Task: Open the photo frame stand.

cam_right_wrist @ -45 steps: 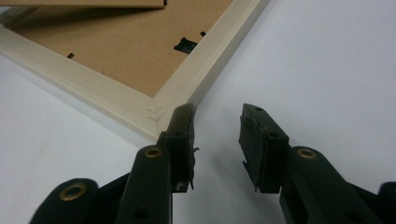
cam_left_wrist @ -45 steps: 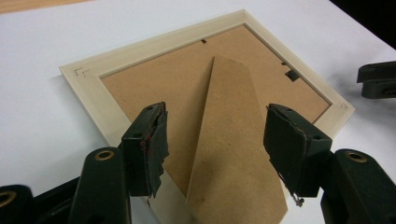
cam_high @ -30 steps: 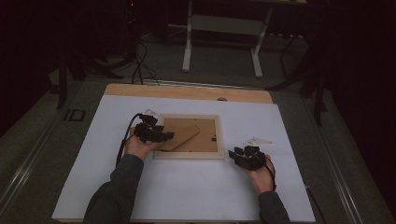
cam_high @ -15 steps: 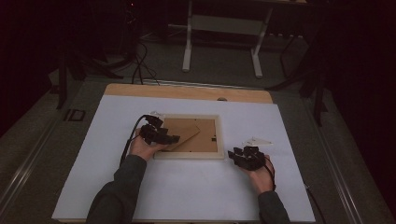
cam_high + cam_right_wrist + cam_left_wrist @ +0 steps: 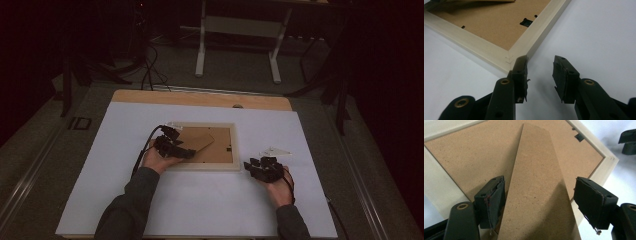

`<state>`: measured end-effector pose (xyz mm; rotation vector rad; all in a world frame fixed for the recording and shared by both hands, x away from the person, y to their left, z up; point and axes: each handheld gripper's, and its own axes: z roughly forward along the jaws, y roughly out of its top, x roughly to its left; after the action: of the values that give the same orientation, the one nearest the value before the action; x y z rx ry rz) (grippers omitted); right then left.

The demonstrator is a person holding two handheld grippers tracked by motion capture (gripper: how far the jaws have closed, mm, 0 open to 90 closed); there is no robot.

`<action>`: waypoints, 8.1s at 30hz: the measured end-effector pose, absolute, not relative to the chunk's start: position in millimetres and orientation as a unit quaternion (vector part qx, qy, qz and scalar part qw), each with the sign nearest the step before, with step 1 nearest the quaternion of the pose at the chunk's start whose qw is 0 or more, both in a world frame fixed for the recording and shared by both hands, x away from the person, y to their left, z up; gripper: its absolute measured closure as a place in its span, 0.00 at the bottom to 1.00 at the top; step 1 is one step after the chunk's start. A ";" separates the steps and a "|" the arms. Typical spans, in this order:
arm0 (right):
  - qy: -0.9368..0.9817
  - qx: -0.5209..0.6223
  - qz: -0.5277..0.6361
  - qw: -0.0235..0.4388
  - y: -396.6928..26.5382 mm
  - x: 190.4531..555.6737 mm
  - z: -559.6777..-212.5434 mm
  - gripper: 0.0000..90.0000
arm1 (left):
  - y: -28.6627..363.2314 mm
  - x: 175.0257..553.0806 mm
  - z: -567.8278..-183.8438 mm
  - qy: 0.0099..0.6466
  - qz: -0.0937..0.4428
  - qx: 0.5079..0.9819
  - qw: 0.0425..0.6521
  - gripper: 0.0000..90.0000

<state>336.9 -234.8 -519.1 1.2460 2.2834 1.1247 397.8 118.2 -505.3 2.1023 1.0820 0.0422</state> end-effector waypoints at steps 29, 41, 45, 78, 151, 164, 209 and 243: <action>0.792 0.438 0.396 0.157 -236.3 337.0 -515.7 0.70 | 110.1 389.0 -504.1 0.381 0.069 0.854 0.347 0.41; 0.797 0.433 0.390 0.160 -229.3 347.5 -511.8 0.68 | 106.2 383.8 -502.5 0.367 0.102 0.858 0.344 0.41; 0.796 0.434 0.393 0.156 -228.8 350.6 -509.1 0.68 | 106.1 382.3 -503.4 0.363 0.109 0.858 0.346 0.41; 0.800 0.436 0.378 0.165 -208.4 398.7 -468.9 0.64 | 95.7 346.8 -491.2 0.306 0.230 0.852 0.357 0.41; 0.746 0.483 0.456 0.043 -216.1 434.1 -477.7 0.65 | 124.1 361.1 -490.4 0.345 0.052 0.802 0.485 0.46; 0.752 0.474 0.455 0.054 -216.0 430.2 -473.6 0.65 | 123.2 370.3 -493.7 0.356 -0.009 0.818 0.452 0.56; 0.746 0.439 0.482 0.136 -214.0 411.7 -449.3 0.69 | 102.9 367.8 -487.7 0.324 0.047 0.849 0.415 0.76; 0.761 0.391 0.481 0.188 -203.1 400.3 -437.9 0.69 | 104.0 380.1 -480.6 0.333 0.060 0.845 0.414 0.89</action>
<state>400.3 -203.1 -437.9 1.1012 2.1420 1.3535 380.1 104.0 -480.6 2.1243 0.8379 0.1505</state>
